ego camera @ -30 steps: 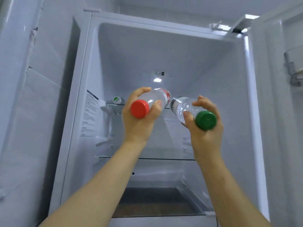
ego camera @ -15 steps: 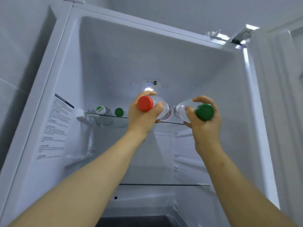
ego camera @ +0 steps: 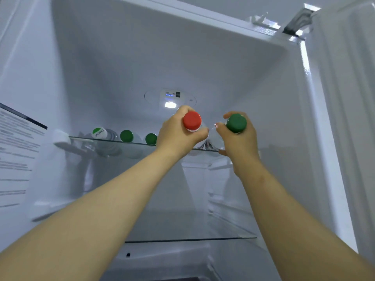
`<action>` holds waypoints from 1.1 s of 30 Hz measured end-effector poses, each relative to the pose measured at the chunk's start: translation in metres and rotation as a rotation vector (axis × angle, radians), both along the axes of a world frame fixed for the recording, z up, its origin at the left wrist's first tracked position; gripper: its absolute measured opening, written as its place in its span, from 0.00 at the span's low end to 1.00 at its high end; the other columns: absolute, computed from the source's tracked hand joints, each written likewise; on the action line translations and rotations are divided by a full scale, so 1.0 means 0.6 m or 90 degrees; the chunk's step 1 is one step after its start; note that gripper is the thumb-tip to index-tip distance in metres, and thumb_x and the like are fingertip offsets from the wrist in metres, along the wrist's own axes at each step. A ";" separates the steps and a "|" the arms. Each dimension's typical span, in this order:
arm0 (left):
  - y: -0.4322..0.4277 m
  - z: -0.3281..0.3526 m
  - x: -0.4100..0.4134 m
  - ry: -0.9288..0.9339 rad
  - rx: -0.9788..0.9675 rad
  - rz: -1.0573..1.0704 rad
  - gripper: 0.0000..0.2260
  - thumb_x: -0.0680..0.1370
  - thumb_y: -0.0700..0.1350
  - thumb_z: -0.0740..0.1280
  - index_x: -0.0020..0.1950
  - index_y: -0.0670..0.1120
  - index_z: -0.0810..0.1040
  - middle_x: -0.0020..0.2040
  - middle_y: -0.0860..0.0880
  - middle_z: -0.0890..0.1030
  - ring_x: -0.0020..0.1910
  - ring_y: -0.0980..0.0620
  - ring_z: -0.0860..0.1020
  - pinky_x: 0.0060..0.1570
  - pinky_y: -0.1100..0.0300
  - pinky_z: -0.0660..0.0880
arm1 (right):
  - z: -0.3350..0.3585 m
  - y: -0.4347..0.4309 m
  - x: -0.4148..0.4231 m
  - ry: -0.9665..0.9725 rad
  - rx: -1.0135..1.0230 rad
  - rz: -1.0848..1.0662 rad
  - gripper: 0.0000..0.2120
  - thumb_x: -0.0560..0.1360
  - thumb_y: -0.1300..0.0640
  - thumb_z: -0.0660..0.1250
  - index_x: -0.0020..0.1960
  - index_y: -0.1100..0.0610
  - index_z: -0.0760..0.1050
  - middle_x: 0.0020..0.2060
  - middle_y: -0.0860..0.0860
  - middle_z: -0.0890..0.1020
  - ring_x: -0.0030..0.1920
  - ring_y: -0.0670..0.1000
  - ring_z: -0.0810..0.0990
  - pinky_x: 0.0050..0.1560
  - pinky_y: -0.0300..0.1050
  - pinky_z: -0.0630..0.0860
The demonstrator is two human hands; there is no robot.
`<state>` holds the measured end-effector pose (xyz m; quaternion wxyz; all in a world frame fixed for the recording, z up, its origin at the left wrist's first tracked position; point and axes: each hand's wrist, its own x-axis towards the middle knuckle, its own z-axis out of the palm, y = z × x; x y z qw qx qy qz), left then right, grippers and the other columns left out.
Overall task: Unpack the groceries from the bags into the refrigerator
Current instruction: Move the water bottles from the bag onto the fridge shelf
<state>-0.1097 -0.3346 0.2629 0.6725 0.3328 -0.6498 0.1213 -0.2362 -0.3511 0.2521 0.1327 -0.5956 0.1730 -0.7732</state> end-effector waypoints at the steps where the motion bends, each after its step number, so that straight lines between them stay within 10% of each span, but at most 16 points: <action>1: -0.004 0.002 0.000 -0.023 -0.003 0.062 0.15 0.68 0.52 0.73 0.49 0.51 0.73 0.43 0.55 0.76 0.43 0.50 0.74 0.42 0.57 0.72 | -0.001 -0.008 0.001 0.007 0.005 -0.010 0.09 0.71 0.59 0.68 0.46 0.48 0.72 0.35 0.41 0.74 0.38 0.43 0.74 0.51 0.60 0.78; 9: -0.045 0.019 0.000 -0.140 0.041 0.273 0.16 0.69 0.56 0.71 0.55 0.55 0.75 0.48 0.54 0.71 0.44 0.51 0.70 0.52 0.57 0.61 | 0.005 -0.055 -0.027 0.090 0.048 -0.127 0.10 0.72 0.52 0.69 0.51 0.49 0.73 0.35 0.42 0.74 0.37 0.43 0.73 0.40 0.38 0.71; 20: -0.064 0.030 0.006 -0.220 0.206 0.226 0.22 0.69 0.59 0.70 0.61 0.58 0.71 0.57 0.54 0.74 0.57 0.49 0.73 0.61 0.48 0.69 | 0.014 -0.072 -0.046 0.176 0.093 -0.107 0.14 0.71 0.51 0.71 0.53 0.49 0.71 0.39 0.41 0.74 0.42 0.41 0.73 0.42 0.37 0.71; 26: -0.045 0.035 0.028 -0.175 0.333 0.000 0.12 0.76 0.56 0.58 0.59 0.58 0.68 0.56 0.52 0.71 0.53 0.47 0.70 0.57 0.53 0.69 | -0.001 -0.066 -0.048 0.150 0.068 -0.063 0.10 0.77 0.48 0.60 0.56 0.51 0.68 0.46 0.46 0.74 0.48 0.47 0.73 0.44 0.40 0.67; 33: -0.050 0.035 0.029 -0.211 0.275 0.035 0.08 0.80 0.47 0.55 0.57 0.57 0.63 0.56 0.53 0.74 0.42 0.50 0.72 0.47 0.55 0.70 | -0.005 -0.066 -0.049 0.153 0.042 -0.108 0.05 0.78 0.55 0.57 0.54 0.50 0.65 0.42 0.45 0.72 0.42 0.46 0.71 0.41 0.41 0.67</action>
